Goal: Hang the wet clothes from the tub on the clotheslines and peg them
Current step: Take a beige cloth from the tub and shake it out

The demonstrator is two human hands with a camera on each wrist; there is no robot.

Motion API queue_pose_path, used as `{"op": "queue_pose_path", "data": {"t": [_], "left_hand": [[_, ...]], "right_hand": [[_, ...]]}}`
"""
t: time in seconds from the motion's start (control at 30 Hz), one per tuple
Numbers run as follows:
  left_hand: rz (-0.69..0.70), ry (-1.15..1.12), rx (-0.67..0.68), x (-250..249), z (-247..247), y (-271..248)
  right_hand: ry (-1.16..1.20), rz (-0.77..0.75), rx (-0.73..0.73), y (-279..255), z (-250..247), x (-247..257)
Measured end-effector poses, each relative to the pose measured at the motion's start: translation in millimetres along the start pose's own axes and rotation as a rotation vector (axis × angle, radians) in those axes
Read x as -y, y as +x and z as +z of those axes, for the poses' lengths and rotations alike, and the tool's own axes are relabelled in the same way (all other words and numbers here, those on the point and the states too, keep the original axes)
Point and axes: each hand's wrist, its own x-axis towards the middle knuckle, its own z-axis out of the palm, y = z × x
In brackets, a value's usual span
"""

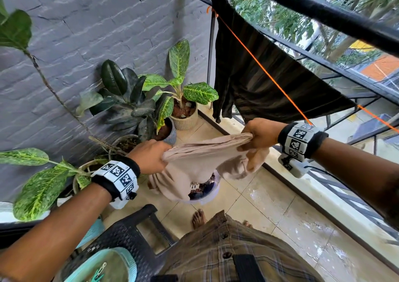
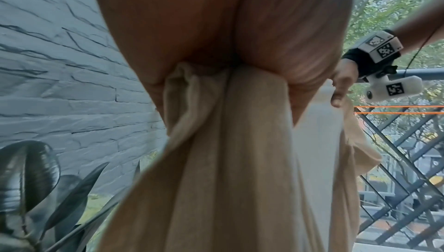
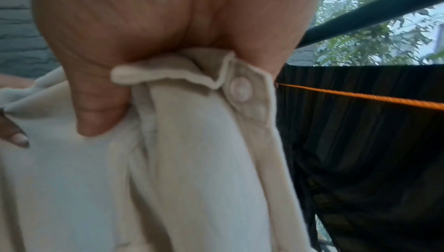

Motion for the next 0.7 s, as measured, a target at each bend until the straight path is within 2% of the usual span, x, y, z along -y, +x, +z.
{"op": "queue_pose_path", "data": {"t": [0.1,0.17,0.23,0.33,0.43,0.53,0.6,0.7], "left_hand": [[0.055,-0.128,-0.049,10.0,-2.0,1.1],[0.072,-0.263,-0.009,17.1,-2.0,2.0],[0.061,-0.458,0.047,21.9,-1.1,0.4],[0.032,-0.646,0.095,22.6,-0.4,-3.2],[0.079,-0.386,0.104,15.6,3.3,-3.8],[0.132,-0.102,0.073,4.9,7.2,-1.9],[0.108,-0.010,0.043,-1.9,3.4,-0.2],[0.119,0.008,-0.030,-11.5,-10.7,0.4]], "right_hand": [[0.195,-0.015,-0.059,-3.7,0.4,-2.3],[0.254,-0.006,-0.042,-5.3,0.1,-3.5],[0.229,0.019,0.005,-8.6,-0.3,-0.3],[0.027,0.018,-0.004,-13.1,4.5,2.4],[-0.078,0.053,-0.008,-17.8,8.3,-4.0],[-0.058,0.101,0.017,-26.8,12.9,-8.2],[-0.020,0.079,-0.015,-33.9,18.3,-10.7],[0.156,0.058,-0.131,-49.7,19.5,-23.2]]}}
